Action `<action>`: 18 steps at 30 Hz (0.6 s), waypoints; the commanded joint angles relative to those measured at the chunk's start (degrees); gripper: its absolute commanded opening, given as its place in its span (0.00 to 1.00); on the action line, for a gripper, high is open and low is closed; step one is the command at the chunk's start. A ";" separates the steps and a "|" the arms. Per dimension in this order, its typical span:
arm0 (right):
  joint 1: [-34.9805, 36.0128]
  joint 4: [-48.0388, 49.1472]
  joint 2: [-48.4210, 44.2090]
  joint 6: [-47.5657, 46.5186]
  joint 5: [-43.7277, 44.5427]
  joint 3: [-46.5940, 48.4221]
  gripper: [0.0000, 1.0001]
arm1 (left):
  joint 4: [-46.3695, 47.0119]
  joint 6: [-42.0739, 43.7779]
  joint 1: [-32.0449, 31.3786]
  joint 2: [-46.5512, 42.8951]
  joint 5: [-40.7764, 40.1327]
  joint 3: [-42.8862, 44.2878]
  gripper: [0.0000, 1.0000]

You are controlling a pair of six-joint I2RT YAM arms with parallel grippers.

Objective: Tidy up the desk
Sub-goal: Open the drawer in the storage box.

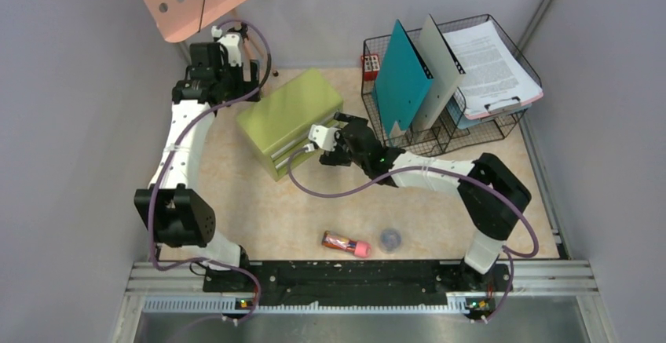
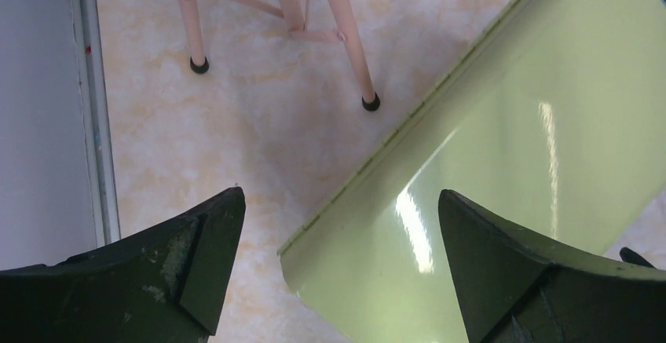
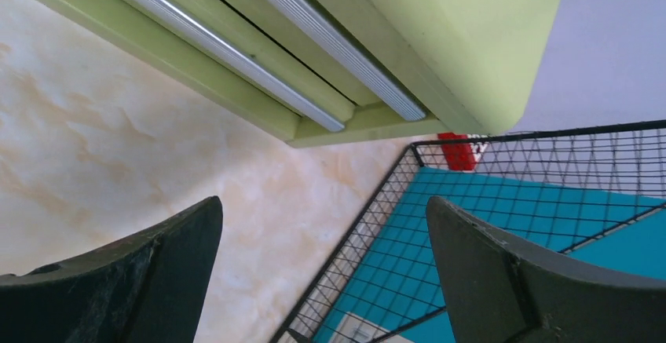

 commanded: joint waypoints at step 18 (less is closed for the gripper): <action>5.80 19.57 -6.43 -29.32 7.28 -10.02 0.83 | 2.55 -1.32 0.99 12.39 7.70 13.69 0.98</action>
